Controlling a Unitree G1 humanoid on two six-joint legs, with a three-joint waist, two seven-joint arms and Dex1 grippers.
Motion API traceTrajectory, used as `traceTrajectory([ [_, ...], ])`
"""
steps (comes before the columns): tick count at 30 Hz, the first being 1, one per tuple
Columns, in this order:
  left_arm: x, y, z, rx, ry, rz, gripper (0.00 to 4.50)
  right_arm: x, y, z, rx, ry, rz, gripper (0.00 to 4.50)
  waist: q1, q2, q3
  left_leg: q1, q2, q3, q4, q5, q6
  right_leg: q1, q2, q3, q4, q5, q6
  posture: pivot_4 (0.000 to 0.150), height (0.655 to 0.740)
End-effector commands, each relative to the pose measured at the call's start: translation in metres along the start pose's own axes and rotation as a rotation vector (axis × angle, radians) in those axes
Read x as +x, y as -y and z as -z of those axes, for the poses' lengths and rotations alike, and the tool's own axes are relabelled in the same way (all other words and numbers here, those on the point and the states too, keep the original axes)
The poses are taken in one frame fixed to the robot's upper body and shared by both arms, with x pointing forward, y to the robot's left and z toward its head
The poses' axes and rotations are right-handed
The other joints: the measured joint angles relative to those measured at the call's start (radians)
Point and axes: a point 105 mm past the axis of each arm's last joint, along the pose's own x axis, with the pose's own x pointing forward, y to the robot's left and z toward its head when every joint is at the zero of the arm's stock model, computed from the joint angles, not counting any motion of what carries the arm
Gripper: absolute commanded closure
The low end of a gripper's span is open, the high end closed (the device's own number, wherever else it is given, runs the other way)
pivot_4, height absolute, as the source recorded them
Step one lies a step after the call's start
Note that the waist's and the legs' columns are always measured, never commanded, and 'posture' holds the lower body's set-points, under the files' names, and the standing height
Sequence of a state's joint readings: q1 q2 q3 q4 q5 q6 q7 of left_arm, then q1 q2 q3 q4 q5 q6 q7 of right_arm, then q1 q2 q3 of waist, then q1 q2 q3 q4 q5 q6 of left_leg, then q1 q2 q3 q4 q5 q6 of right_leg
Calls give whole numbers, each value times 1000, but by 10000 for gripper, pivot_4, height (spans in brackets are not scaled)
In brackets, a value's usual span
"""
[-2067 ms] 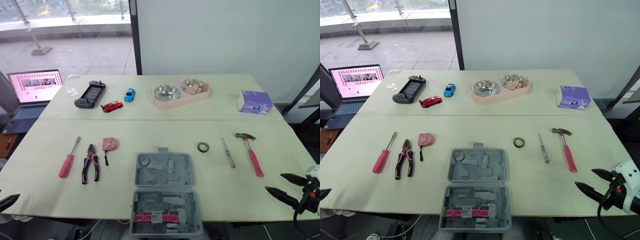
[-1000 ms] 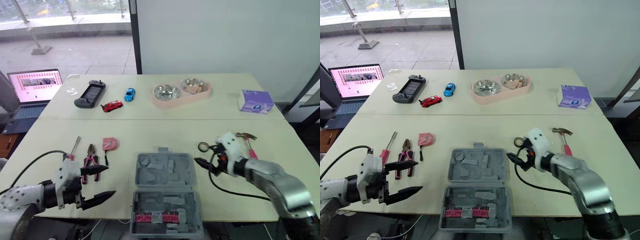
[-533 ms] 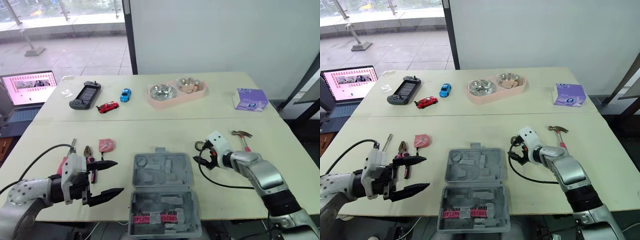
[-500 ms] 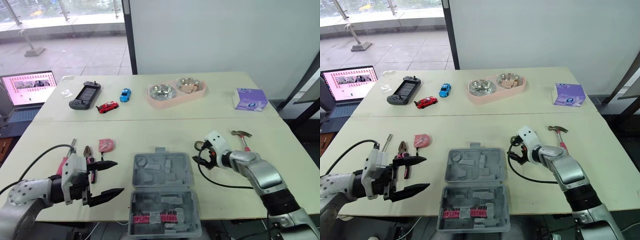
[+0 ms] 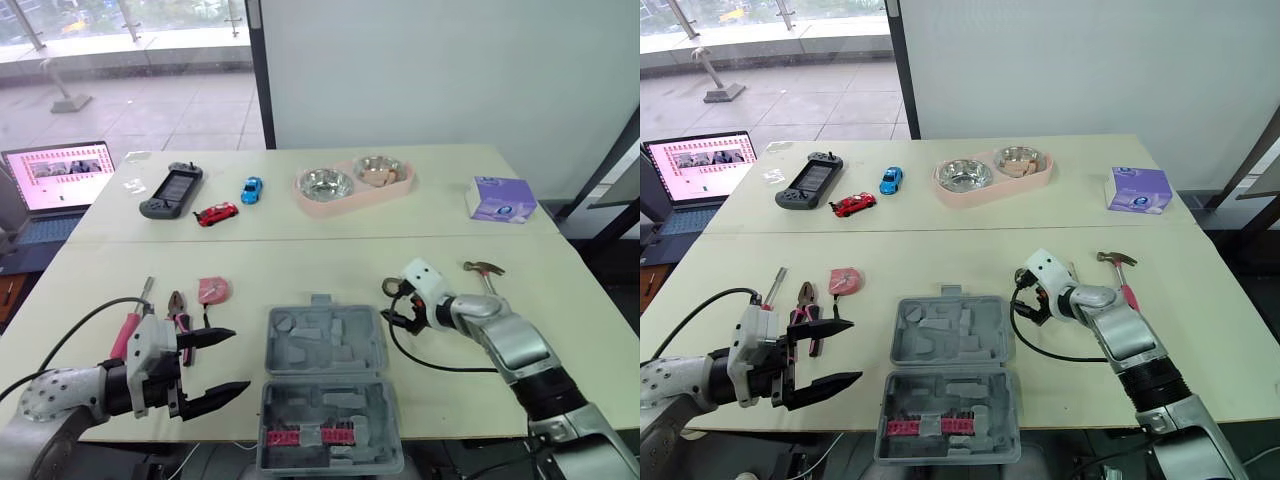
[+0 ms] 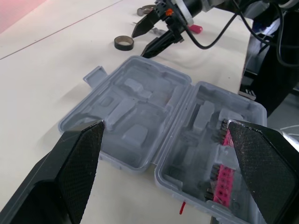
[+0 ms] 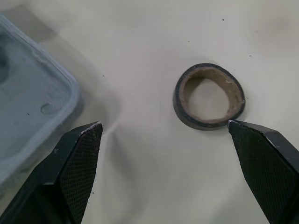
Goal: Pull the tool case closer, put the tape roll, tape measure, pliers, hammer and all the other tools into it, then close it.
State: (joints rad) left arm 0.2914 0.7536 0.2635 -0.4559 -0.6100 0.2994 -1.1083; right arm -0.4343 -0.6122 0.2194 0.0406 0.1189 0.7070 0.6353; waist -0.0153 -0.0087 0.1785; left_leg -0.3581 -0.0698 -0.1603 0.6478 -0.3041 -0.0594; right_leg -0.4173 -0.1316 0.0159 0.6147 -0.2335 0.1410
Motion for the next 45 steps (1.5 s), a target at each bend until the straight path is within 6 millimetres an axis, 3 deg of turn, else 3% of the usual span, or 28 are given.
traceTrajectory([
  [1,-1,2,-10,46,16,0,716,-10,0,-29,-104,60,-30,0,0,0,0,0,0,0,0,0,0,0,0,0,0,0,0,1500,7360],
  [13,4,6,-6,16,30,-10,716,5,-4,-29,-196,-9,-193,0,0,0,0,0,0,0,0,0,0,0,0,0,0,0,0,1500,7360],
  [16,4,9,-3,13,16,-10,0,10,0,-21,-222,-50,-193,8063,-3,0,0,0,0,0,0,0,0,0,0,0,0,0,0,1500,7360],
  [23,4,11,-6,5,24,-22,0,23,4,-14,-252,-62,-180,44077,-2,0,0,0,0,0,0,0,0,0,0,0,0,0,0,1500,7360],
  [28,4,12,-6,-1,22,-24,0,22,9,-24,-286,-25,-145,44649,-2,0,0,0,0,1,0,0,0,0,0,1,0,0,0,1500,7360],
  [38,7,10,-5,-8,11,-16,0,-4,12,-45,-404,-31,-187,44649,0,1,1,-1,0,1,0,0,0,-1,0,1,0,0,0,1500,7360],
  [45,8,9,-2,-8,-2,-9,0,-17,14,-3,-492,-268,-240,44649,2,1,1,-1,0,1,0,0,0,-1,0,1,0,0,0,1500,7360],
])
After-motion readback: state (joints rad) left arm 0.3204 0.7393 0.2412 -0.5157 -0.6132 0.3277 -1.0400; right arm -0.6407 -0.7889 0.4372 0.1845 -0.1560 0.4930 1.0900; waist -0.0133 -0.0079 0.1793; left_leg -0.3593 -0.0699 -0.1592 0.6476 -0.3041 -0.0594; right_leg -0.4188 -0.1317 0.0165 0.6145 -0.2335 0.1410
